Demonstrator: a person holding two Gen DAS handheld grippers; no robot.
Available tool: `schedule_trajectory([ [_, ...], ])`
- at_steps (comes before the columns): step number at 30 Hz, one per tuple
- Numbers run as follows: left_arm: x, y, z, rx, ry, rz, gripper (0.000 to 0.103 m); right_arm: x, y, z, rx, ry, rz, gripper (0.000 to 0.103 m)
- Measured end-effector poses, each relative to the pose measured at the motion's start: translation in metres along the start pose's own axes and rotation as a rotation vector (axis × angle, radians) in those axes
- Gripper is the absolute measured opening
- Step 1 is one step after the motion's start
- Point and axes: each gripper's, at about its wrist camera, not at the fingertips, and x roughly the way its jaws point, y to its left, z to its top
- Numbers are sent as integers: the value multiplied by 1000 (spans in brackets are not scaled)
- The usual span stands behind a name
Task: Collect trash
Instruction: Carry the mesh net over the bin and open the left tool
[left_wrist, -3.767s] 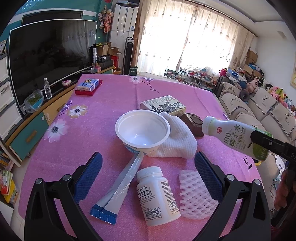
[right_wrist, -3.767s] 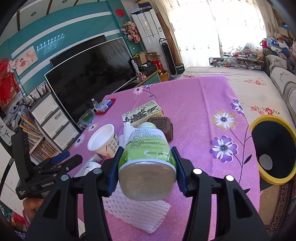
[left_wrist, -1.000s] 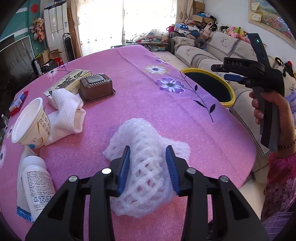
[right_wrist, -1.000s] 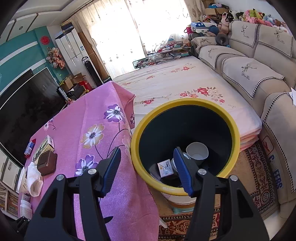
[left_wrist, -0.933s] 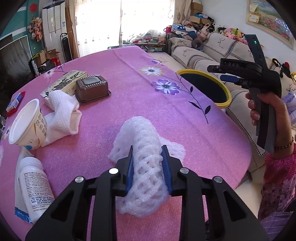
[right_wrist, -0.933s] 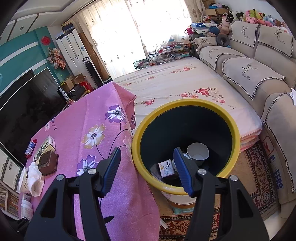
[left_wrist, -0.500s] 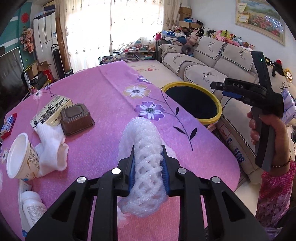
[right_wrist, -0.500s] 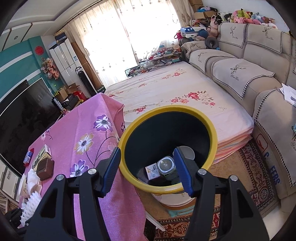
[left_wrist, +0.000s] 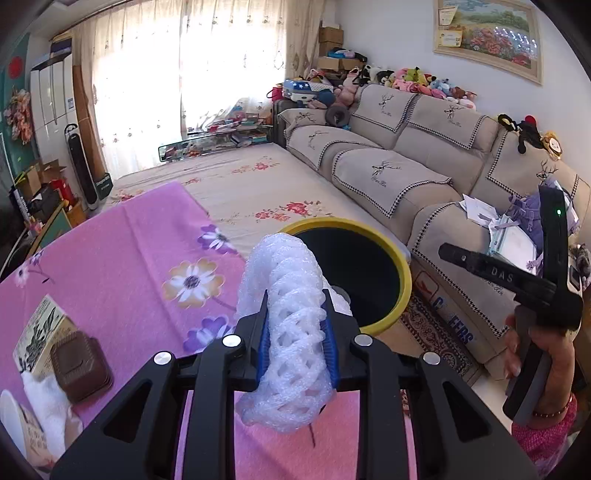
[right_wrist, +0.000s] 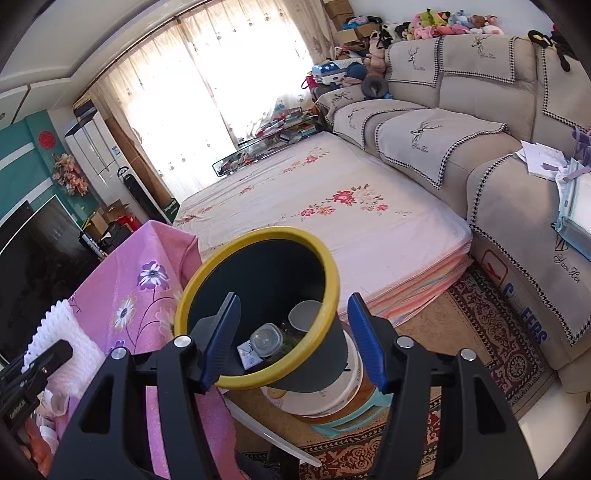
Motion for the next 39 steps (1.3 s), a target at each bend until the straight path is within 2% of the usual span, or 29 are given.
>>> schedule_trajectory([
  [7, 69, -36, 50, 64, 38, -32, 25, 3, -33, 1, 51, 3, -37, 58],
  [14, 144, -41, 69, 35, 119, -8, 31, 8, -51, -1, 78, 14, -56, 60],
  [16, 158, -38, 69, 19, 136, -5, 41, 8, -52, -1, 80, 16, -57, 60],
  [18, 167, -35, 70, 9, 142, 8, 65, 9, -53, 0, 81, 19, -59, 60],
  [20, 169, -34, 72, 8, 130, 25, 79, 10, -52, 0, 79, 23, -58, 60],
  [24, 161, -28, 70, -24, 122, 28, 84, 10, -47, 1, 68, 24, -53, 61],
  [27, 141, -21, 64, -49, 106, 46, 85, 8, -44, 0, 60, 22, -46, 61],
  [35, 42, -13, 32, -76, -5, 69, 94, 7, -27, -3, 27, 25, -32, 63],
  [39, -13, 6, 6, -117, -53, 88, 96, 8, -17, -6, 2, 36, -19, 63],
])
